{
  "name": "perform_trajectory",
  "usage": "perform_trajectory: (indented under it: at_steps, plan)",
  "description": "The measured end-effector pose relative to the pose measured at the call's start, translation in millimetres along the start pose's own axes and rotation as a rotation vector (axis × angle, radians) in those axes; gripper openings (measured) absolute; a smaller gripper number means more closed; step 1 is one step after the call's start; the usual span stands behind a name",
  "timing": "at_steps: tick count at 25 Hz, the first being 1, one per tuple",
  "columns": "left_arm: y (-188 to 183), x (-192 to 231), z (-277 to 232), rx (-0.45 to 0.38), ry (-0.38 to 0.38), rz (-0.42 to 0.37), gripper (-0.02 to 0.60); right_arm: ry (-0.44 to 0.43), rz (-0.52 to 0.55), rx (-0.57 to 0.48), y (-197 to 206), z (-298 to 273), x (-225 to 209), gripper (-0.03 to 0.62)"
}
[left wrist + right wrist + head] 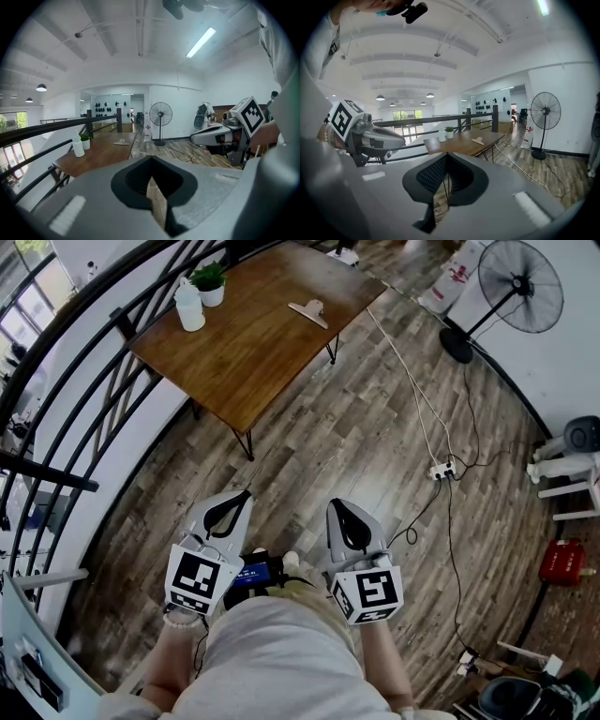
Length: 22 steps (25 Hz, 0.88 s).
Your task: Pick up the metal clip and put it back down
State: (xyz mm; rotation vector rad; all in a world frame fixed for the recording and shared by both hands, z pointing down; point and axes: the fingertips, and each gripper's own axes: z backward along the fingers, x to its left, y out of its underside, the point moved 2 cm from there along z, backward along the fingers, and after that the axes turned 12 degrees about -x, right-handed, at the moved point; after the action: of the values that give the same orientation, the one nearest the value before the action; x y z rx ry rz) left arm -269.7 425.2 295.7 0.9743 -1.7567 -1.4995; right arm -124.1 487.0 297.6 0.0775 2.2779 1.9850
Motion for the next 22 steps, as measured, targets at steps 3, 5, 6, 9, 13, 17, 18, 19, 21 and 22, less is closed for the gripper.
perform_trajectory:
  at_steps: [3, 5, 6, 9, 13, 17, 18, 19, 21, 22]
  plan:
    - [0, 0, 1, -0.012, -0.015, 0.021, 0.0, -0.008, -0.004, -0.004, 1, 1, 2, 0.026]
    - [-2, 0, 1, -0.021, -0.015, 0.042, 0.031, -0.013, -0.015, -0.007, 1, 1, 2, 0.072]
    - [-3, -1, 0, -0.025, -0.011, 0.048, 0.055, -0.014, -0.024, -0.009, 0, 1, 2, 0.097]
    - [-6, -3, -3, -0.034, -0.002, 0.037, 0.095, -0.008, -0.052, -0.023, -3, 1, 0, 0.169]
    - [-12, -4, -6, -0.045, -0.01, 0.021, 0.097, -0.003, -0.062, -0.035, -4, 1, -5, 0.175]
    - [-9, -11, -9, -0.03, -0.023, 0.031, 0.097, -0.009, -0.062, -0.038, -3, 5, -14, 0.175]
    - [-10, -13, -10, -0.032, -0.024, 0.03, 0.097, -0.012, -0.062, -0.039, -3, 5, -17, 0.175]
    - [-11, -14, -11, -0.035, -0.025, 0.028, 0.097, -0.014, -0.061, -0.04, -4, 5, -19, 0.175]
    - [-13, -18, -13, -0.037, -0.027, 0.027, 0.097, -0.018, -0.061, -0.041, -5, 7, -23, 0.178]
    - [-13, -21, -14, -0.034, -0.028, 0.028, 0.097, -0.022, -0.06, -0.04, -5, 8, -26, 0.179]
